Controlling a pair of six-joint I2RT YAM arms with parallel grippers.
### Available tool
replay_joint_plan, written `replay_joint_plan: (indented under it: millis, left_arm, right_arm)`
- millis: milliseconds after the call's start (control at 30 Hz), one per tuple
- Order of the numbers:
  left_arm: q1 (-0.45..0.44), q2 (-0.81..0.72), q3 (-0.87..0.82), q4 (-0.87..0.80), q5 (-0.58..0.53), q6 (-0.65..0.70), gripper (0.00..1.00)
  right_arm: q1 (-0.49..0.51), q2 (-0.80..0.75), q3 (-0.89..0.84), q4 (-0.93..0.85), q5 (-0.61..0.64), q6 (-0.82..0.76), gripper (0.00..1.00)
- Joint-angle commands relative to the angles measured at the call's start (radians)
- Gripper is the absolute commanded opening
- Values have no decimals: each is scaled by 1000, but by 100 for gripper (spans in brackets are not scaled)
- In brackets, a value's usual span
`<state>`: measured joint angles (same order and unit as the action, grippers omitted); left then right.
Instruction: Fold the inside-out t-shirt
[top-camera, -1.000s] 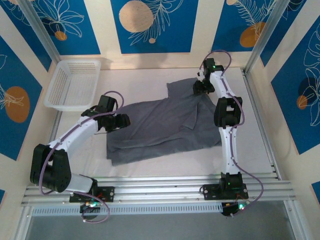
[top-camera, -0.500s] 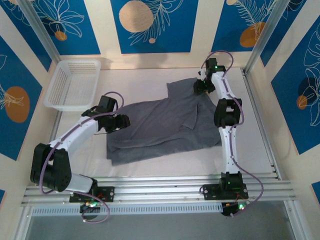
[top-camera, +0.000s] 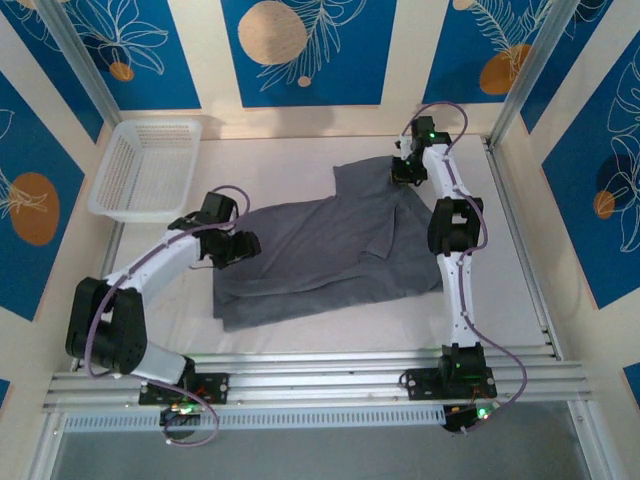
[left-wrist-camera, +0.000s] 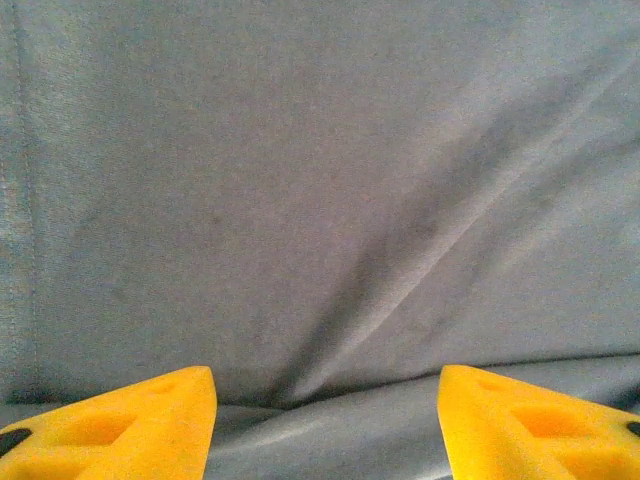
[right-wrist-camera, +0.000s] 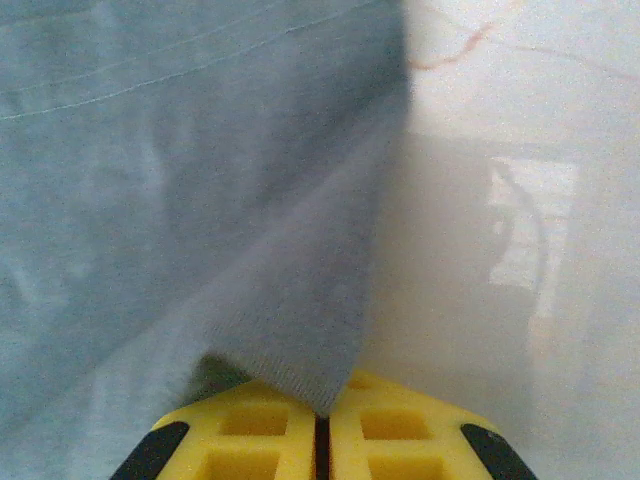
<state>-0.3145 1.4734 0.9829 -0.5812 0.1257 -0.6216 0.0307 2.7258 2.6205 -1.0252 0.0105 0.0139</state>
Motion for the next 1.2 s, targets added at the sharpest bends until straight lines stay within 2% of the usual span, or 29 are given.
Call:
replay_joint_plan:
  millis: [0,133,300,500,667,800,1033,1100,1167]
  left_arm:
    - [8,80,165,-114,-88,1,56]
    - [31,176,354,-211,-259,13,54]
    - [92,283,466,-208,-334,13,54]
    - [113,465,623,-270,-483,53,53]
    - [139,598,707,-246,-363,61,52]
    - [148,690,766,-195,-160,103,55]
    - [148,725,699,-178,-64,84,53]
    - [147,720,674,-161,-52,87,46]
    - [147,700,644,-125,-44,96,28]
  right_arm:
    - [-7,-61,68,-43,-122,41,8]
    - [-27,-156,60,-54,-182,56,1]
    - [-53,-250,-46,-55,-171,48,0]
    - [-81,-315,-165,-46,-139,53,0]
    - [-77,-315,-188,-44,-148,56,0]
    - [-60,-304,-186,-45,-162,49,0]
    - [-51,-301,-181,-53,-168,53,0]
    - [-48,-302,-177,-55,-165,53,0]
    - [-44,-304,-177,-55,-158,48,0]
